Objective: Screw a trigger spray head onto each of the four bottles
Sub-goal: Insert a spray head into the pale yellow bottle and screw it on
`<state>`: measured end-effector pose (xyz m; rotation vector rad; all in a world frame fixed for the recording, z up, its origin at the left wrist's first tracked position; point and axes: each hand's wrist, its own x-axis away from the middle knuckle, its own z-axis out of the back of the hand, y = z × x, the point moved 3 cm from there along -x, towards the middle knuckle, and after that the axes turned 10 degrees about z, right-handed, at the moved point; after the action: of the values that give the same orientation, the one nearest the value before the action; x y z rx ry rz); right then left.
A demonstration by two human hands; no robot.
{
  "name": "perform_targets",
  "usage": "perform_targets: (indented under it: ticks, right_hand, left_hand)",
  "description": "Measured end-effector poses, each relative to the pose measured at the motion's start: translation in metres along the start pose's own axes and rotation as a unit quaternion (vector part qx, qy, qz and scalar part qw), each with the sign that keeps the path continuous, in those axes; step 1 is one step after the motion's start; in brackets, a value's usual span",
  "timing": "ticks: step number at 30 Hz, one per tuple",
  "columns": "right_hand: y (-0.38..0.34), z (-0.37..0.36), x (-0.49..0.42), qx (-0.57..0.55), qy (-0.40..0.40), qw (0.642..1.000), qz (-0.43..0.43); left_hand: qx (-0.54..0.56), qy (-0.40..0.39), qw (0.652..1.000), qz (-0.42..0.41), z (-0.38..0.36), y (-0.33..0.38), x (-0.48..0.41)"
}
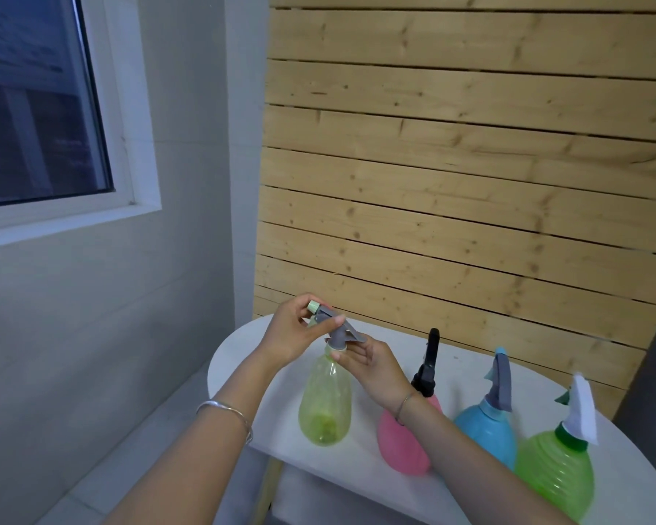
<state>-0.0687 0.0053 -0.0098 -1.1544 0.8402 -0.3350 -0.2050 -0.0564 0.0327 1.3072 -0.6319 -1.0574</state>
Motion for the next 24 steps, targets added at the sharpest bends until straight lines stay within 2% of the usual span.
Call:
perform_targets:
  ticks: [5,8,13,17,19,24]
  right_hand:
    - [0.003,-0.002,0.0,-0.021,0.052,0.998,0.0]
    - [0.001,-0.002,-0.002,0.016,0.073,0.997,0.002]
    - [0.005,-0.003,0.002,0.018,-0.011,0.999,-0.024]
    - [0.003,-0.008,0.002,0.022,0.091,0.995,-0.016]
    - [0.002,-0.013,0.002,0.034,0.112,0.993,-0.02]
    - [0.006,-0.007,0.002,-0.023,-0.004,0.998,-0.055]
  left_hand:
    - [0.003,0.012,1.0,0.0,0.004,-0.008,0.003]
    - [-0.026,-0.005,1.0,-0.002,0.003,-0.006,0.001]
    - [-0.035,-0.004,0.999,-0.018,0.005,-0.006,0.0]
    - [-0.032,0.001,0.999,-0.027,0.003,-0.005,0.001]
    - [-0.033,0.003,0.999,-0.031,0.003,-0.004,0.001]
    - [-0.028,-0.013,0.999,-0.031,0.004,-0.002,0.001]
